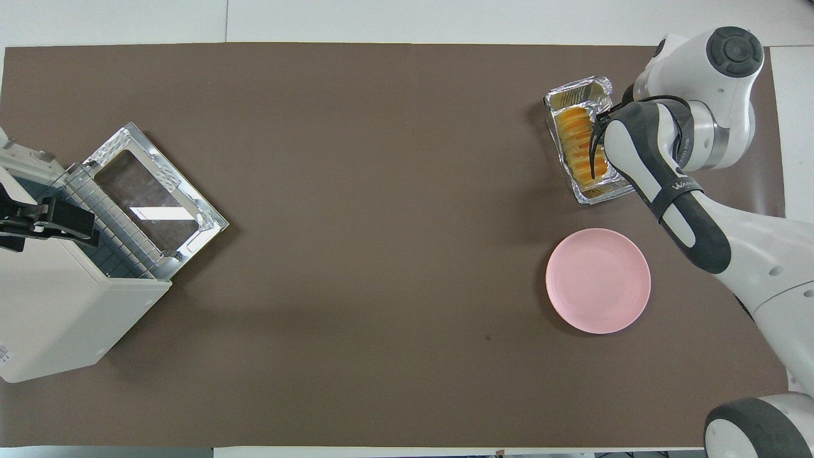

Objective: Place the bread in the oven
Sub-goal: 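Push the foil tray with the right gripper toward the table center, then release the tray and retract the right gripper to its rest pose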

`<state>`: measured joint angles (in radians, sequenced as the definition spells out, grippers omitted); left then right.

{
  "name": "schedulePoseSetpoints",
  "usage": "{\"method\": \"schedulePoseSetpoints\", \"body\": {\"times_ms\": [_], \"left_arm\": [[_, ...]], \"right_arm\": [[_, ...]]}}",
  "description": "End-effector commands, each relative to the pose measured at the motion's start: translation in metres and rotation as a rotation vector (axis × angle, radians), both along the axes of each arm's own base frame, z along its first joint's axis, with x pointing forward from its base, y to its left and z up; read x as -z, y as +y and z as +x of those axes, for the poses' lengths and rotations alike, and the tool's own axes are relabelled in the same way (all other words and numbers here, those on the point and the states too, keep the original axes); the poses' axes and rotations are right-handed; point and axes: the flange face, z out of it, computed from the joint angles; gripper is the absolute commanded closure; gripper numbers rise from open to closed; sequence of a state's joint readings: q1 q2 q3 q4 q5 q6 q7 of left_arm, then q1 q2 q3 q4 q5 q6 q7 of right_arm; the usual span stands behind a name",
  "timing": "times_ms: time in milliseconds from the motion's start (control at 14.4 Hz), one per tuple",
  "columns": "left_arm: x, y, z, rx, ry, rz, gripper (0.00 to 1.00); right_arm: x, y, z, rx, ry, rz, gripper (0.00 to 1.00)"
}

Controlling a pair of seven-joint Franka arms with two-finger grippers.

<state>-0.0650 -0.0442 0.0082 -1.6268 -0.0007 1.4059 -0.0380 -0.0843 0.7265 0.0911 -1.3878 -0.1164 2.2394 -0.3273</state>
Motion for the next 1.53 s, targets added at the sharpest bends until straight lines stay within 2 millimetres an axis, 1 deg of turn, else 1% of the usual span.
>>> {"method": "schedulePoseSetpoints", "body": {"times_ms": [0, 70, 139, 209, 348, 418, 487, 557, 626, 696, 766, 835, 905, 974, 1044, 1114, 1183, 1253, 1322, 1462], "left_arm": [[-0.004, 0.002, -0.003, -0.005, -0.016, -0.015, 0.00], [-0.004, 0.002, -0.003, -0.005, -0.016, -0.015, 0.00], [-0.004, 0.002, -0.003, -0.005, -0.016, -0.015, 0.00], [-0.004, 0.002, -0.003, -0.005, -0.016, -0.015, 0.00], [-0.004, 0.002, -0.003, -0.005, -0.016, -0.015, 0.00], [-0.004, 0.001, -0.003, -0.004, -0.016, -0.015, 0.00], [-0.004, 0.002, -0.003, -0.005, -0.016, -0.015, 0.00], [-0.004, 0.002, -0.003, -0.005, -0.016, -0.015, 0.00], [-0.004, 0.002, -0.003, -0.005, -0.016, -0.015, 0.00], [-0.004, 0.002, -0.003, -0.005, -0.016, -0.015, 0.00], [-0.004, 0.001, -0.003, -0.004, -0.016, -0.015, 0.00], [-0.004, 0.002, -0.003, -0.005, -0.016, -0.015, 0.00], [-0.004, 0.002, -0.003, -0.005, -0.016, -0.015, 0.00], [-0.004, 0.002, -0.003, -0.005, -0.016, -0.015, 0.00], [-0.004, 0.002, -0.003, -0.005, -0.016, -0.015, 0.00], [-0.004, 0.002, -0.003, -0.005, -0.016, -0.015, 0.00], [-0.004, 0.001, -0.003, -0.004, -0.016, -0.015, 0.00], [-0.004, 0.002, -0.003, -0.005, -0.016, -0.015, 0.00], [-0.004, 0.002, -0.003, -0.005, -0.016, -0.015, 0.00], [-0.004, 0.001, -0.003, -0.004, -0.016, -0.015, 0.00]], "right_arm": [[-0.012, -0.002, -0.009, 0.004, 0.017, 0.000, 1.00], [-0.019, -0.001, -0.011, 0.008, 0.050, 0.004, 1.00], [-0.043, 0.007, -0.012, 0.019, 0.074, 0.027, 1.00], [-0.057, 0.023, -0.015, 0.024, 0.137, 0.039, 1.00], [-0.108, 0.060, -0.015, 0.104, 0.193, 0.034, 1.00], [-0.129, 0.097, -0.021, 0.127, 0.214, 0.026, 1.00], [-0.142, 0.130, -0.028, 0.168, 0.223, 0.021, 1.00], [-0.146, 0.168, -0.038, 0.210, 0.243, 0.011, 1.00], [-0.152, 0.216, -0.050, 0.228, 0.231, 0.006, 1.00], [-0.158, 0.259, -0.064, 0.268, 0.210, 0.015, 1.00], [-0.158, 0.296, -0.076, 0.314, 0.205, 0.050, 1.00], [-0.145, 0.315, -0.084, 0.350, 0.211, 0.061, 1.00], [-0.129, 0.332, -0.092, 0.373, 0.216, 0.073, 1.00], [-0.109, 0.351, -0.100, 0.360, 0.207, 0.089, 1.00], [-0.084, 0.371, -0.114, 0.335, 0.193, 0.097, 1.00], [-0.070, 0.380, -0.132, 0.314, 0.175, 0.105, 1.00], [-0.054, 0.381, -0.145, 0.309, 0.155, 0.116, 1.00], [-0.043, 0.385, -0.157, 0.294, 0.135, 0.130, 1.00], [-0.034, 0.394, -0.171, 0.274, 0.123, 0.138, 1.00], [-0.034, 0.395, -0.173, 0.275, 0.121, 0.140, 1.00]]}}
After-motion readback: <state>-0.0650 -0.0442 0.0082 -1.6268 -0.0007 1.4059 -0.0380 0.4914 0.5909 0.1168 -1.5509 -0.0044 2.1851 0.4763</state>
